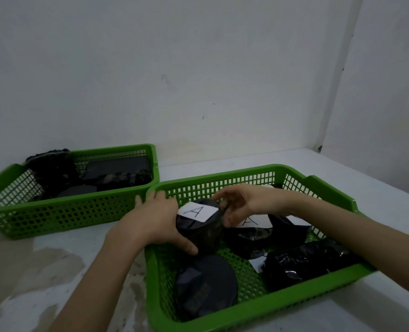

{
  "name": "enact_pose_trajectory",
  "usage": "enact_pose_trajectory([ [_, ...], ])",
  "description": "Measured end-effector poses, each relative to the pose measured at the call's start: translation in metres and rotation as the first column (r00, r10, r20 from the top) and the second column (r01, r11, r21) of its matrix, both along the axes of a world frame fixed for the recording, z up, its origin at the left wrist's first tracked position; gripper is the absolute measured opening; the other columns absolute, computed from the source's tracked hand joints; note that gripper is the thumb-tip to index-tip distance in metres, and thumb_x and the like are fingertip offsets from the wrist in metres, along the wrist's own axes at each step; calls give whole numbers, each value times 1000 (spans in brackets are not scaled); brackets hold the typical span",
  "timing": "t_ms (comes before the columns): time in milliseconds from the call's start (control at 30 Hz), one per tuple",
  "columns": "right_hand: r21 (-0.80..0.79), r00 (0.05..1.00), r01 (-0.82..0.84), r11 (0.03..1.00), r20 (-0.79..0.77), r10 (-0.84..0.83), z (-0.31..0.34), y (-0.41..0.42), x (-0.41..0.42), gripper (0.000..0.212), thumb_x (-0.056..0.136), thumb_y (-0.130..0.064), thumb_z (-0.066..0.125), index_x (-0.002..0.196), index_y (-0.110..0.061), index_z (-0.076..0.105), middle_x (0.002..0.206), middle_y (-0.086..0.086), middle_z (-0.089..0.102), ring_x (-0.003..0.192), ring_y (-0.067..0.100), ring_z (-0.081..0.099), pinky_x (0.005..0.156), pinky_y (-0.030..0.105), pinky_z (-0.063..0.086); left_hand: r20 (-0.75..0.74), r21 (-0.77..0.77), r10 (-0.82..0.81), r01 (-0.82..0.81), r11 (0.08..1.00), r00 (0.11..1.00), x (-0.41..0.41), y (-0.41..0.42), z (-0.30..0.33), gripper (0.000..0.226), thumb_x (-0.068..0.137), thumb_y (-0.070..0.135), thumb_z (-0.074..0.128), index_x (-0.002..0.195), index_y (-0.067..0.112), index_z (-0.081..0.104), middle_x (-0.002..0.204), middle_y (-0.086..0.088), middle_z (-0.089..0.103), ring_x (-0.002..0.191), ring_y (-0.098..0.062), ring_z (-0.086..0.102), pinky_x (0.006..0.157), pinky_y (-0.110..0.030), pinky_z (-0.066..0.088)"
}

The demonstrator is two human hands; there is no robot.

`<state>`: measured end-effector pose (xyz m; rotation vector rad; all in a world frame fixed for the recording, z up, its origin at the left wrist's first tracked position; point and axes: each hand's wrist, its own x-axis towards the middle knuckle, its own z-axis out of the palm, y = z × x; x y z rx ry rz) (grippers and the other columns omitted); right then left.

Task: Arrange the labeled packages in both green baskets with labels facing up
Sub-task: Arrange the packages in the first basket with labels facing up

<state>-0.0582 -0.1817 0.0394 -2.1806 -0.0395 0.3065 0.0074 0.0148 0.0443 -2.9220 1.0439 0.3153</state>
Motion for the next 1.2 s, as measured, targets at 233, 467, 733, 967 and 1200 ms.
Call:
enact_pose_trajectory([
  [233,-316,994,-83,945,48,103,3,13,-3,42,81,-28,68,120,-17,54,105,1,63,103,18,59,94,36,44,4,150,-31,30,988,1000,-4,-1,3,84,61,64,69,121,9,48,141,-8,34,138,-27,24,115,-62,-2],
  [467,-327,992,-45,944,93,80,-9,18,2,76,77,-32,71,143,-23,33,141,-4,46,127,15,47,107,29,40,-10,45,-49,49,998,999,-9,-4,9,77,65,67,62,121,15,57,121,-2,53,126,-21,44,114,-61,1],
  [733,9,943,253,967,224,-248,13,1,0,52,87,-35,56,136,-29,40,135,-2,48,116,17,51,92,29,44,160,-331,-14,67,941,987,4,-1,6,19,89,18,44,92,8,59,87,-7,63,87,-25,60,85,-36,47],
  [967,-149,966,222,964,167,-196,9,-1,2,63,79,-35,68,135,-22,41,140,0,46,123,21,51,104,35,43,-192,189,-168,205,960,967,12,-30,3,42,87,7,45,121,25,63,123,-3,62,110,-21,57,85,-26,43],
  [1200,-291,990,94,952,126,-59,1,-3,3,80,72,-25,77,138,-20,33,136,-3,48,121,15,50,104,30,42,-107,304,-75,104,947,991,18,-38,-6,37,90,13,43,126,7,54,128,-14,58,110,-29,58,94,-35,46],
])
